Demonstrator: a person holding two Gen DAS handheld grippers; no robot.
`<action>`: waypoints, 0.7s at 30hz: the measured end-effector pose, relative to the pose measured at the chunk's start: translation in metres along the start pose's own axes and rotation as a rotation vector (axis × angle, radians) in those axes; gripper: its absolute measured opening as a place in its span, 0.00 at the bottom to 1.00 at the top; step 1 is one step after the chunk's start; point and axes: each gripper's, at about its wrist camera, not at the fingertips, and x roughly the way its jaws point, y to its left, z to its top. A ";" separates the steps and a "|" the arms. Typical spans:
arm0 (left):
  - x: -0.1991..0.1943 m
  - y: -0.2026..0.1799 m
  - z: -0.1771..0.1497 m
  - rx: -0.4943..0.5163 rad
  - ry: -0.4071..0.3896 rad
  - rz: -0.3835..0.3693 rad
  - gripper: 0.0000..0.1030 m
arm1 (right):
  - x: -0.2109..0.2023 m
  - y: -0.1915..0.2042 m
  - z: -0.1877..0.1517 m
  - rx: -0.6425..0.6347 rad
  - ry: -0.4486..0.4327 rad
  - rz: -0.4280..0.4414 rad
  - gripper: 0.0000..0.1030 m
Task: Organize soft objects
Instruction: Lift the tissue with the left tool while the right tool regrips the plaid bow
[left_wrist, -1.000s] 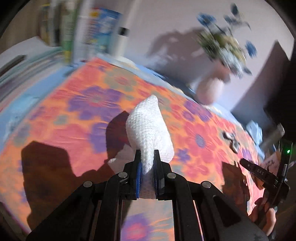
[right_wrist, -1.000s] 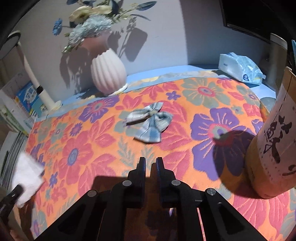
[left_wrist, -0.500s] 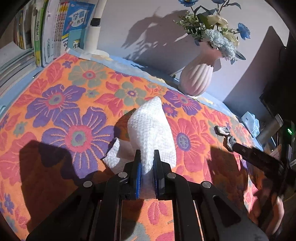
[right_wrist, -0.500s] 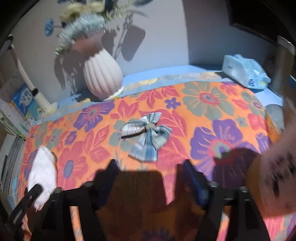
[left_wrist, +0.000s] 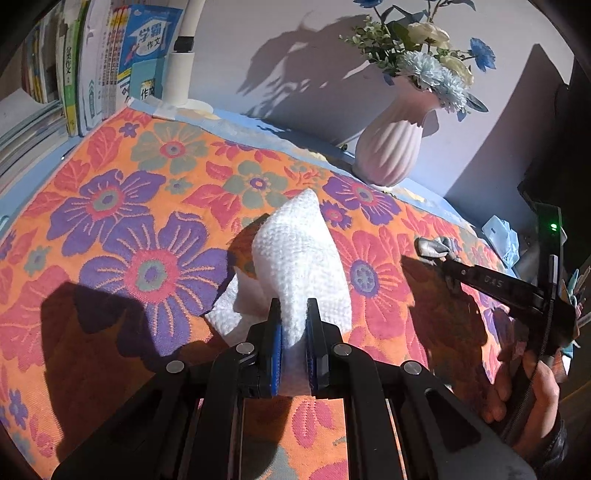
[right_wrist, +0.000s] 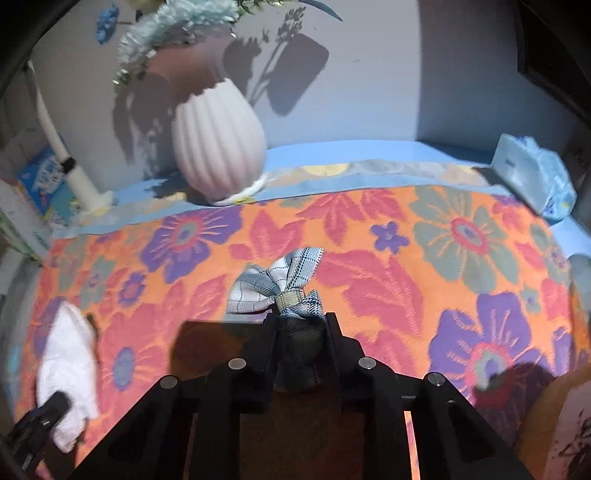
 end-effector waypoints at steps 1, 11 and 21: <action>-0.001 -0.002 0.000 0.008 -0.003 0.006 0.07 | -0.003 -0.001 -0.002 0.011 0.003 0.013 0.22; -0.027 -0.039 -0.023 0.077 -0.006 -0.067 0.07 | -0.064 -0.004 -0.049 0.063 -0.013 0.074 0.22; -0.055 -0.063 -0.039 0.103 -0.029 -0.110 0.07 | -0.114 -0.012 -0.077 0.076 -0.058 0.048 0.22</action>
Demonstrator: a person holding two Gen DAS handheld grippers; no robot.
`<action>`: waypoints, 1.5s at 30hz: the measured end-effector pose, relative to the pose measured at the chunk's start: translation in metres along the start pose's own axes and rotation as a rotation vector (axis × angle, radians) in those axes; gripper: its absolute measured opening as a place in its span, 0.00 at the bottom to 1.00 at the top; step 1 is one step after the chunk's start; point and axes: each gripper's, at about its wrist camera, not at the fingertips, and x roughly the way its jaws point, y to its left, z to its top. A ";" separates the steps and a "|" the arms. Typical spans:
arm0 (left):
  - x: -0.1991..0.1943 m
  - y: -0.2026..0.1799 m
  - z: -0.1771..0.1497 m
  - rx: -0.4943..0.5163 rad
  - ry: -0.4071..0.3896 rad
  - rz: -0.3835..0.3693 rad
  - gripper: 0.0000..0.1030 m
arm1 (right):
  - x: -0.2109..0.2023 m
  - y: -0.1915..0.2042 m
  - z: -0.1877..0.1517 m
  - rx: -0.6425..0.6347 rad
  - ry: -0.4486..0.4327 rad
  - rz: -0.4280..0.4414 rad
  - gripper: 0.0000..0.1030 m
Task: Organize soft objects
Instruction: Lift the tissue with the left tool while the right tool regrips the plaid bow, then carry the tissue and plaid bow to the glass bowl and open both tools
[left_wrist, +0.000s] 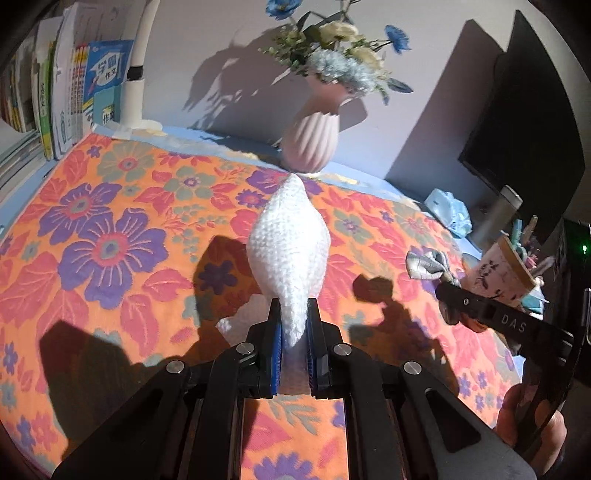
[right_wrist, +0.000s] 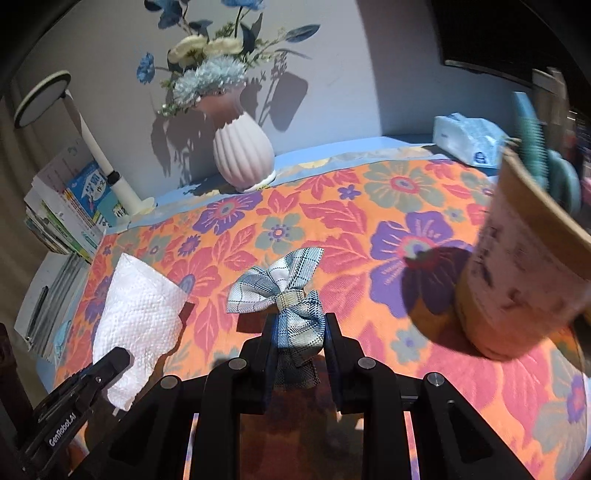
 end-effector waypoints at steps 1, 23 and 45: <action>-0.004 -0.005 -0.001 0.009 -0.005 -0.007 0.07 | -0.005 -0.001 -0.002 0.005 -0.003 0.005 0.22; -0.031 -0.223 -0.042 0.358 0.051 -0.399 0.07 | -0.170 -0.134 -0.058 0.237 -0.240 -0.194 0.22; 0.032 -0.397 0.021 0.490 0.022 -0.438 0.07 | -0.232 -0.264 0.018 0.451 -0.472 -0.260 0.22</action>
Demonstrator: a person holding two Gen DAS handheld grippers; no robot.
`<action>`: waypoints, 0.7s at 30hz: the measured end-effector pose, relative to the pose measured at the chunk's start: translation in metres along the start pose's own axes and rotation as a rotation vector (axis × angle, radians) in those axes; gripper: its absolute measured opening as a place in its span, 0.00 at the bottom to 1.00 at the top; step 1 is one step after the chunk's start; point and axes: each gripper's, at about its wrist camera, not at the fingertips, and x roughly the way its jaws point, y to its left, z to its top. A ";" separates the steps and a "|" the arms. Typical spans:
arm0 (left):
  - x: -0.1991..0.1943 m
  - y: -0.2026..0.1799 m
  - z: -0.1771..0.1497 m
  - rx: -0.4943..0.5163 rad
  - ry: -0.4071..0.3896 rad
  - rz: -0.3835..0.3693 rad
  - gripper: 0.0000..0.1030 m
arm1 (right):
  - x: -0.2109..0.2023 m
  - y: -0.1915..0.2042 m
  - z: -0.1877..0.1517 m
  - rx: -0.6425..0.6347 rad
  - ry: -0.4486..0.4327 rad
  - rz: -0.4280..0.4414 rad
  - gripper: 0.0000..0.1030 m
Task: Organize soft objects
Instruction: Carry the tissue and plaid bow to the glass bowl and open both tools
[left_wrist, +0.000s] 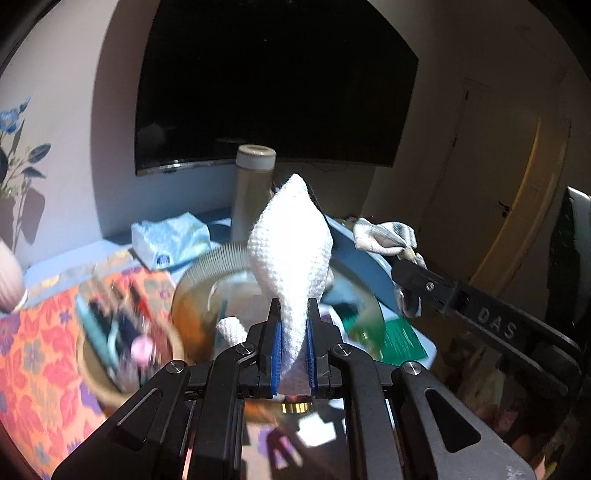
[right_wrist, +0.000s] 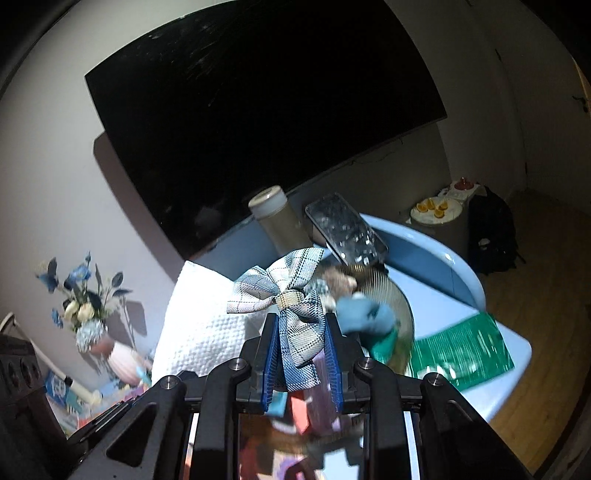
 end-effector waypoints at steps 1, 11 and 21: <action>0.008 0.001 0.007 -0.004 0.001 0.006 0.07 | 0.006 0.000 0.005 0.001 -0.005 -0.001 0.22; 0.067 0.016 0.030 -0.034 0.074 0.084 0.59 | 0.078 -0.018 0.031 0.067 0.076 -0.025 0.60; 0.035 0.000 0.019 0.014 0.002 0.079 0.74 | 0.043 -0.053 0.019 0.173 0.066 -0.017 0.60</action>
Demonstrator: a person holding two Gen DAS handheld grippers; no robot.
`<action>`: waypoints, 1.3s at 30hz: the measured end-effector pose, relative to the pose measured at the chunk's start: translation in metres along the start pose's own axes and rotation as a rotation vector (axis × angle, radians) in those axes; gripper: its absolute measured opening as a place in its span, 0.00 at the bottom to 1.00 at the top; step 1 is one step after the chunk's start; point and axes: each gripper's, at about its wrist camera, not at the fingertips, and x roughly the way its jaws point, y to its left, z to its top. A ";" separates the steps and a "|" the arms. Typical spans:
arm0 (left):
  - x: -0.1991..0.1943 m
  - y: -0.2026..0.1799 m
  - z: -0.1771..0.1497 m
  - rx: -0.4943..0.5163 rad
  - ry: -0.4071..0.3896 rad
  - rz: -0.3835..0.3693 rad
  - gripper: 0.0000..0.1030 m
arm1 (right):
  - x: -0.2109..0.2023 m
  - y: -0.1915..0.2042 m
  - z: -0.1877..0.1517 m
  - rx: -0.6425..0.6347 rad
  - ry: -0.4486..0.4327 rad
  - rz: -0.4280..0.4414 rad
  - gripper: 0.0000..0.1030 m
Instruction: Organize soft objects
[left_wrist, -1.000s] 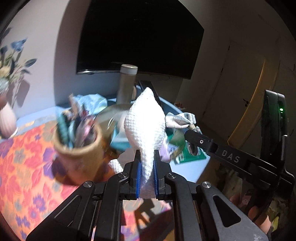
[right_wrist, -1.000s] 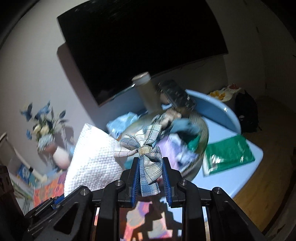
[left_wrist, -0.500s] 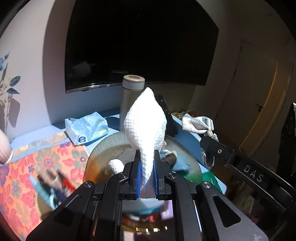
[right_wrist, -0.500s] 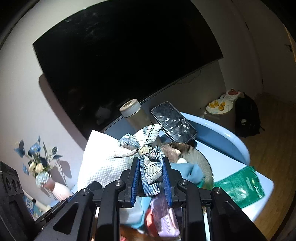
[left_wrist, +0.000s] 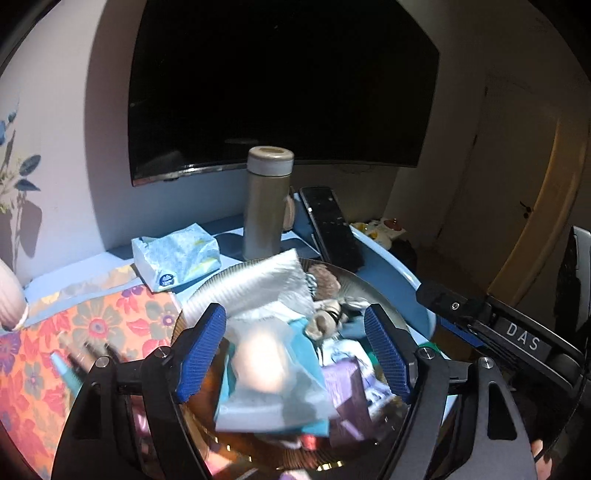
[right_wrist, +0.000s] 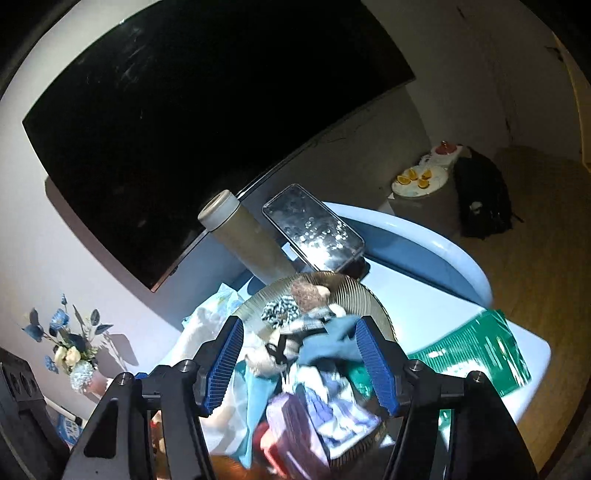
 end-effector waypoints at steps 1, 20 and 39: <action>-0.007 -0.003 -0.003 0.009 -0.005 0.004 0.74 | -0.004 0.000 -0.002 0.000 -0.001 -0.004 0.60; -0.149 0.116 -0.147 -0.203 0.087 0.354 0.74 | -0.047 0.105 -0.164 -0.346 0.138 -0.003 0.61; -0.177 0.275 -0.178 -0.297 -0.021 0.721 0.78 | 0.013 0.265 -0.293 -0.755 0.101 0.231 0.62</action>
